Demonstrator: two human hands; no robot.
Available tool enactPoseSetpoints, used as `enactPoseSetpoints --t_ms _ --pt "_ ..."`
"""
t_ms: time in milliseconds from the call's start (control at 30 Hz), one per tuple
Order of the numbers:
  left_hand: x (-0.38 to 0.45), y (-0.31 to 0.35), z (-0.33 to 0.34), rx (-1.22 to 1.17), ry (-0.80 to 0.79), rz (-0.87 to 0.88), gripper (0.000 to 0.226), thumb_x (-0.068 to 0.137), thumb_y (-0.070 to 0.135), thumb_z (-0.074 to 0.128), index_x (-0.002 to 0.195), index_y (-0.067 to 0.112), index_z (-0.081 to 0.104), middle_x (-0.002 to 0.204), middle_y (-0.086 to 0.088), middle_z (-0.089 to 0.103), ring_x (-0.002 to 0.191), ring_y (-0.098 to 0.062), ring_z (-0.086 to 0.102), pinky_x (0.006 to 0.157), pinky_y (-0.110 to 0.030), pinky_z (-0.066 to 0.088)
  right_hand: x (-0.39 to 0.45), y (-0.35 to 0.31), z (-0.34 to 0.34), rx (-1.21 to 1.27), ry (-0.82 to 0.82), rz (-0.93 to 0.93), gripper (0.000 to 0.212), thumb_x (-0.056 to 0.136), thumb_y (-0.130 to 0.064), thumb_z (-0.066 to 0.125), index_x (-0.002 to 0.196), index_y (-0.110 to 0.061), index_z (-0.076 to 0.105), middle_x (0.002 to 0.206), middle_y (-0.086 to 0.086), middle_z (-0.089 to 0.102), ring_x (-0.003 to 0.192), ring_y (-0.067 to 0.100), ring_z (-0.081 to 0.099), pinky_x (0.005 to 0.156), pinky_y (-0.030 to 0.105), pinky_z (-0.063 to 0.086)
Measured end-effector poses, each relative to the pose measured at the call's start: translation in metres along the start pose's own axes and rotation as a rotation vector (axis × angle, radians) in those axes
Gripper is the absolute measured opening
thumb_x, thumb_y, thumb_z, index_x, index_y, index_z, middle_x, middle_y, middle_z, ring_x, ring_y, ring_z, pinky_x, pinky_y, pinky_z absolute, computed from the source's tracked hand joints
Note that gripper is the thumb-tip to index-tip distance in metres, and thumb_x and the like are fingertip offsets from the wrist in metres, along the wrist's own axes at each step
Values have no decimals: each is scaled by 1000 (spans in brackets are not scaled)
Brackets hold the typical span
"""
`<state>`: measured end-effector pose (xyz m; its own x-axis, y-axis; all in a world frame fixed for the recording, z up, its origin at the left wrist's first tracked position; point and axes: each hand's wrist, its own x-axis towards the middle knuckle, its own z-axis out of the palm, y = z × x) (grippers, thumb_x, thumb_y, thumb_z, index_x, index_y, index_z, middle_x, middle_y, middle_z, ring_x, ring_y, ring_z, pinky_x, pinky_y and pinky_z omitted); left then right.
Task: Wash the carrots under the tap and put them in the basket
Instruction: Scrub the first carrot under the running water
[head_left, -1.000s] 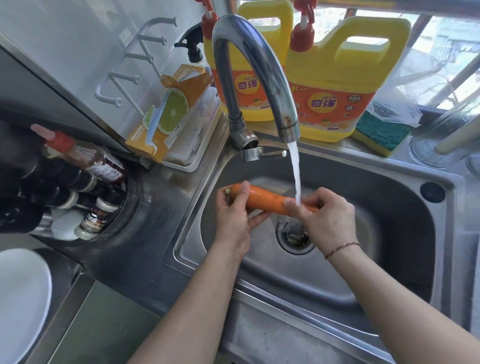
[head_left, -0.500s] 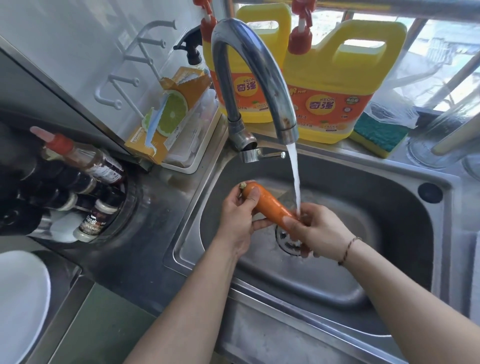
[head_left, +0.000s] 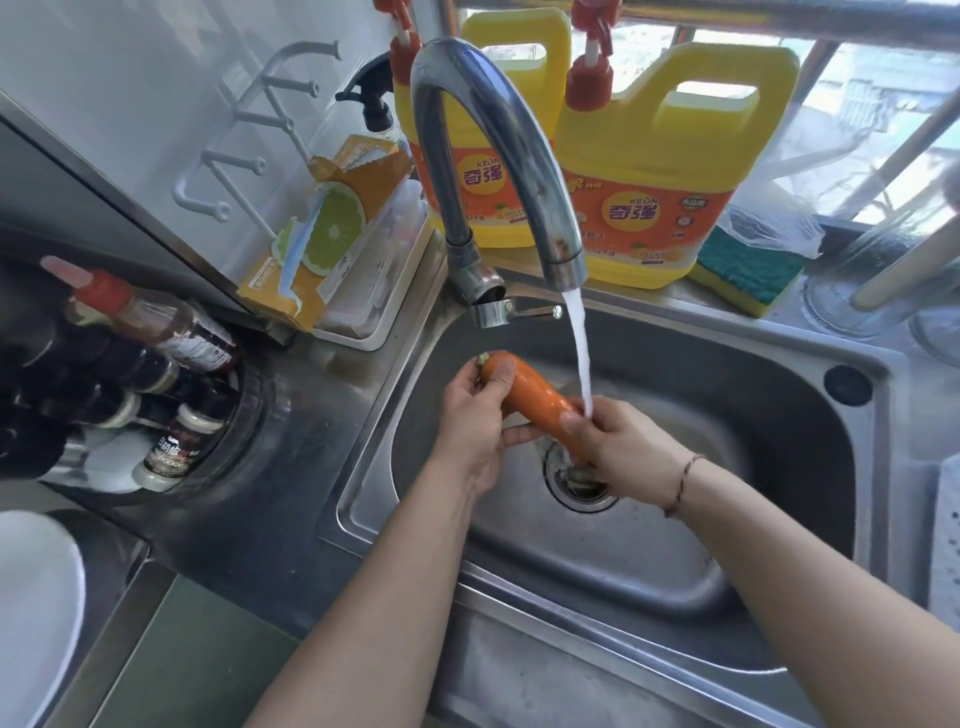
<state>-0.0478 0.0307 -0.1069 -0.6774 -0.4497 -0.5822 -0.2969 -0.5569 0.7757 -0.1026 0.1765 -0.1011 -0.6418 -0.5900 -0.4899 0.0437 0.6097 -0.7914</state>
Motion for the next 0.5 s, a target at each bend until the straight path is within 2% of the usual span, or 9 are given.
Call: enactPoseSetpoints --t_ms 100,167,233,300,367,433,500 --pt "-2 -3 8 27 -24 26 20 100 21 57 118 12 56 120 -13 60 83 -15 71 65 -44 61 3 0 3 -50 164 30 45 93 -63 44 80 -24 63 67 0 67 65 18 65 66 34 53" --pt "-1 -3 7 57 -36 31 25 99 20 58 122 10 56 122 -12 60 92 -19 69 67 -45 61 1 2 2 -33 149 52 53 90 -70 42 81 -23 64 66 1 68 64 18 66 63 32 52" --pt "2 -3 3 58 -29 16 29 99 20 58 127 10 55 127 -14 59 104 -26 66 66 -44 61 -2 2 1 -89 48 19 37 99 -53 43 80 -23 56 67 -4 62 60 11 57 58 26 44" --pt "2 -5 0 27 -23 -8 27 100 20 56 126 12 56 128 -15 58 105 -27 65 63 -42 60 -2 4 1 -83 1 -3 23 102 -38 45 83 -25 52 73 -5 60 59 7 52 53 19 41" --pt "0 -8 0 0 -24 -39 29 101 20 54 128 11 54 129 -16 58 103 -27 66 64 -42 61 0 5 3 -108 26 36 25 100 -45 44 86 -26 52 81 -4 64 67 12 59 59 27 50" --pt "-2 -10 1 -2 -29 -44 27 102 19 52 128 10 53 126 -16 59 98 -25 67 66 -42 61 1 2 5 -235 51 91 38 97 -59 36 87 -26 53 87 -1 67 79 21 65 73 38 55" --pt "-2 -13 2 12 -38 -31 20 103 17 51 121 10 55 118 -16 61 94 -23 67 72 -42 61 1 -3 5 -279 81 128 51 95 -68 30 87 -25 56 87 0 68 81 23 65 79 40 55"
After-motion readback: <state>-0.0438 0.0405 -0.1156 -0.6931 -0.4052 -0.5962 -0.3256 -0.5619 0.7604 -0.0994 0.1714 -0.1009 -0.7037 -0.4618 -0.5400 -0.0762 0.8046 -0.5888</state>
